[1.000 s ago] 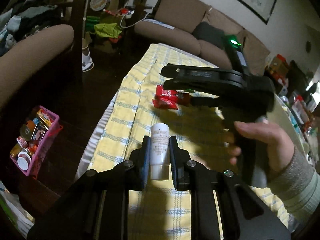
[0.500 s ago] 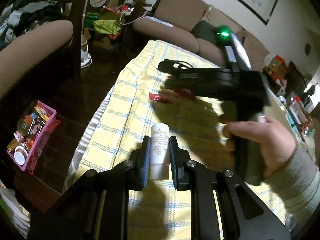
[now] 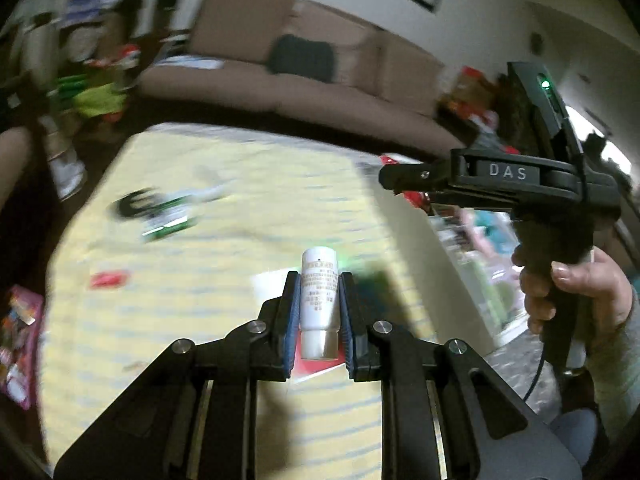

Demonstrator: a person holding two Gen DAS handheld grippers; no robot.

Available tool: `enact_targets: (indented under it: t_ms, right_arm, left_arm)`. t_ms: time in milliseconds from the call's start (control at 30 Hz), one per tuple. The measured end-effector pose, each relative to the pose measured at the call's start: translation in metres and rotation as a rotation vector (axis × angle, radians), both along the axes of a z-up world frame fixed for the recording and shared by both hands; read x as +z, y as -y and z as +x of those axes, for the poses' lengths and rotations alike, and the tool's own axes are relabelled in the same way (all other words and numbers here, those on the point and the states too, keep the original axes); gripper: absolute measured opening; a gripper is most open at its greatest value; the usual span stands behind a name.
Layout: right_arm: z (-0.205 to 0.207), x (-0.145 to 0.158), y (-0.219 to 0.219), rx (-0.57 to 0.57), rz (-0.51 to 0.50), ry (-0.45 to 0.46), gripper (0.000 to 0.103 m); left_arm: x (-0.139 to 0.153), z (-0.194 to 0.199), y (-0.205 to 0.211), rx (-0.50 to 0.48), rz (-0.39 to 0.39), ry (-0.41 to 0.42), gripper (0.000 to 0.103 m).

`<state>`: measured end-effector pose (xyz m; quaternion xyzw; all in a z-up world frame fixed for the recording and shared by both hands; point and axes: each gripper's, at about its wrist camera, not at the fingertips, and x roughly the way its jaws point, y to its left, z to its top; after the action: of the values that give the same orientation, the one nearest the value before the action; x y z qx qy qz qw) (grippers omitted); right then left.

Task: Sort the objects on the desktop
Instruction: 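Grasp the red KFC packet with the right gripper while the left gripper holds the tube, then lower both held items into the white drawer and open both grippers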

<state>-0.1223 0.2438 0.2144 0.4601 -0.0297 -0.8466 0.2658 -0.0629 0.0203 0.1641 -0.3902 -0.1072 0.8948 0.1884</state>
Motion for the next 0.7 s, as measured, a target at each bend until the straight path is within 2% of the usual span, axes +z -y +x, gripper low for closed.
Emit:
enact_targets:
  t_ms: [100, 167, 200, 333, 533, 700]
  right_arm:
    - [-0.020, 0.015, -0.066, -0.079, 0.007, 0.018, 0.074]
    - [-0.036, 0.020, -0.106, -0.125, 0.010, 0.025, 0.074]
    - [-0.044, 0.020, -0.120, -0.140, 0.008, 0.031, 0.074]
    - [-0.085, 0.014, -0.183, -0.211, -0.037, 0.067, 0.074]
    - [-0.156, -0.017, -0.222, -0.242, -0.027, 0.106, 0.075]
    - [-0.191, -0.052, -0.218, -0.207, 0.036, 0.140, 0.075]
  left_arm:
    - [0.016, -0.033, -0.076, -0.080, 0.011, -0.003, 0.017]
    - [0.018, -0.052, -0.111, -0.109, 0.006, -0.002, 0.017]
    - [0.017, -0.067, -0.140, -0.131, -0.009, -0.001, 0.017]
    - [0.002, -0.114, -0.206, -0.165, -0.067, 0.005, 0.017]
    - [-0.034, -0.172, -0.272, -0.167, -0.189, -0.011, 0.017]
    - [-0.063, -0.202, -0.294, -0.173, -0.279, 0.005, 0.017]
